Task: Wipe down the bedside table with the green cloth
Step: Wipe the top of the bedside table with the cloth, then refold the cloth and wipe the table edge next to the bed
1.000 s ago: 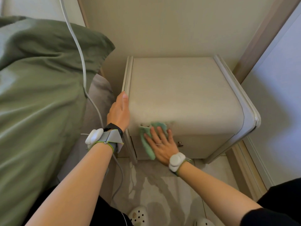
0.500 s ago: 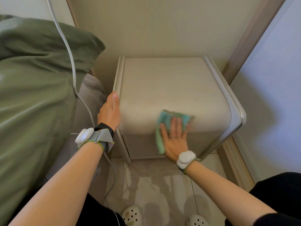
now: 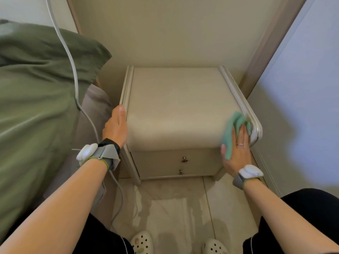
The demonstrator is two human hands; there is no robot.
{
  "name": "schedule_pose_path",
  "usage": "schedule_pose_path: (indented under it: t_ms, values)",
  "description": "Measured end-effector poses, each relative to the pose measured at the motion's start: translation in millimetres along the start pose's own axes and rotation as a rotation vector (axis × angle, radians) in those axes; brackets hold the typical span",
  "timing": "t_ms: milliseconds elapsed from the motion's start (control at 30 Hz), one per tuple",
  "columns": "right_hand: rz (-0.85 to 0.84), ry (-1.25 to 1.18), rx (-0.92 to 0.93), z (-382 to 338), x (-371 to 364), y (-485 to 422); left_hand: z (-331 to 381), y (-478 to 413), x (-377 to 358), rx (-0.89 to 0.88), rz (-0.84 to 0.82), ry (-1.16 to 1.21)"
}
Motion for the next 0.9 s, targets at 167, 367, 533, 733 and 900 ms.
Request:
schedule_pose_path:
  t_ms: [167, 367, 533, 733, 900]
  values:
    - [-0.044, 0.028, 0.098, -91, -59, 11, -3, 1, -1, 0.006, 0.001, 0.02]
    - [-0.099, 0.268, 0.507, -42, -45, 1, -6, -1, 0, -0.003, -0.028, 0.043]
    - [0.096, -0.107, -0.198, -30, -23, 10, -1, 3, 0, 0.002, 0.005, -0.002]
    - [-0.274, -0.169, 0.102, -167, -58, 8, 1, 5, 9, -0.044, -0.029, -0.083]
    - [-0.504, -0.964, -0.178, -225, -2, -22, 0, -18, 22, -0.208, -0.011, -0.213]
Point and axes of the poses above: each hand's wrist, its own y-axis away from the middle knuckle, its own x-axis out of the back of the hand, z = x × y, the point moved 1 cm from there along -y, towards the middle knuckle, and after that the axes turned 15 degrees about -y, right-handed, at the moved point
